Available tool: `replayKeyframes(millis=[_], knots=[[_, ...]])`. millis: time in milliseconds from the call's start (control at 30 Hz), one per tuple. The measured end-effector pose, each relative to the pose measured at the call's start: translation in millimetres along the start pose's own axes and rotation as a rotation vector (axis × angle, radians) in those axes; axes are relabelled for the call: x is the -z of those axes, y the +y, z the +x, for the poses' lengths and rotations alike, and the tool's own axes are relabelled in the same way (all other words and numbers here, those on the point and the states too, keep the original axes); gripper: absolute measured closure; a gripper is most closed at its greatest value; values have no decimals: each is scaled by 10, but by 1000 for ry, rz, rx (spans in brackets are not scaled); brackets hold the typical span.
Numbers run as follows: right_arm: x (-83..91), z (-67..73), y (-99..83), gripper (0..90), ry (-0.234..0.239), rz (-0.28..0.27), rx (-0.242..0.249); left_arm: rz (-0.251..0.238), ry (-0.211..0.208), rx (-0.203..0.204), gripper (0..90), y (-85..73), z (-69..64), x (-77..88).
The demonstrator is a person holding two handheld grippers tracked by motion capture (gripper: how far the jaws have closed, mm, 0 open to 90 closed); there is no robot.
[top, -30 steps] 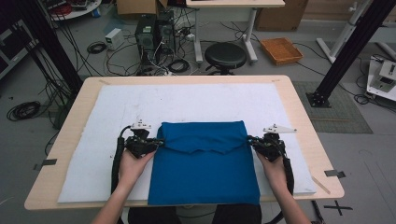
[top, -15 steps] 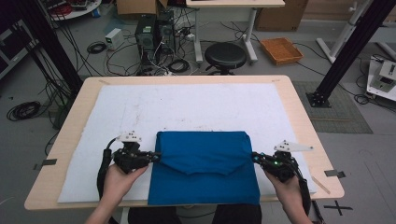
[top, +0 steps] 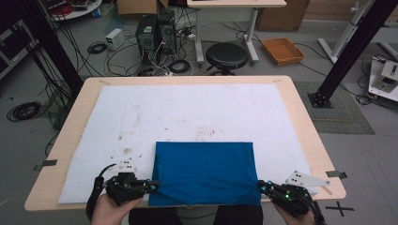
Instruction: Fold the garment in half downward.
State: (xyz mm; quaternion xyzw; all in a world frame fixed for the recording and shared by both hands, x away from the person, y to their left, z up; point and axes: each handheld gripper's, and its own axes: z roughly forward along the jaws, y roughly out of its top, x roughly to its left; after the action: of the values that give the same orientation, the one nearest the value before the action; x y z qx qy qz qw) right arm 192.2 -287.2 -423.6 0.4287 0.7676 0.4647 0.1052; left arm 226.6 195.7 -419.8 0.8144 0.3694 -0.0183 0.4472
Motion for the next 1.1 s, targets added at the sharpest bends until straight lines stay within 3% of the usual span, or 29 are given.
replayKeyframes(millis=[233,300,467,633,767,867,967,1100], knots=[[-45,19,-78,866,-15,44,37,25,31,-14,814,-102,23,-36],[-48,11,-76,773,-25,53,47,15,59,2,638,-97,32,-38],[-71,-109,95,667,-74,15,61,-34,144,-24,480,51,108,-33],[-278,-377,406,615,-124,-27,31,-92,225,-56,455,338,334,-118],[-530,-600,610,590,-162,-27,-14,-139,258,-15,449,521,584,-257],[-708,-737,713,564,-189,-25,-48,-148,305,21,450,614,769,-367],[-868,-836,768,554,-191,-2,-75,-131,348,20,450,666,891,-462],[-1006,-898,785,542,-198,12,-115,-112,355,43,452,665,991,-533]])
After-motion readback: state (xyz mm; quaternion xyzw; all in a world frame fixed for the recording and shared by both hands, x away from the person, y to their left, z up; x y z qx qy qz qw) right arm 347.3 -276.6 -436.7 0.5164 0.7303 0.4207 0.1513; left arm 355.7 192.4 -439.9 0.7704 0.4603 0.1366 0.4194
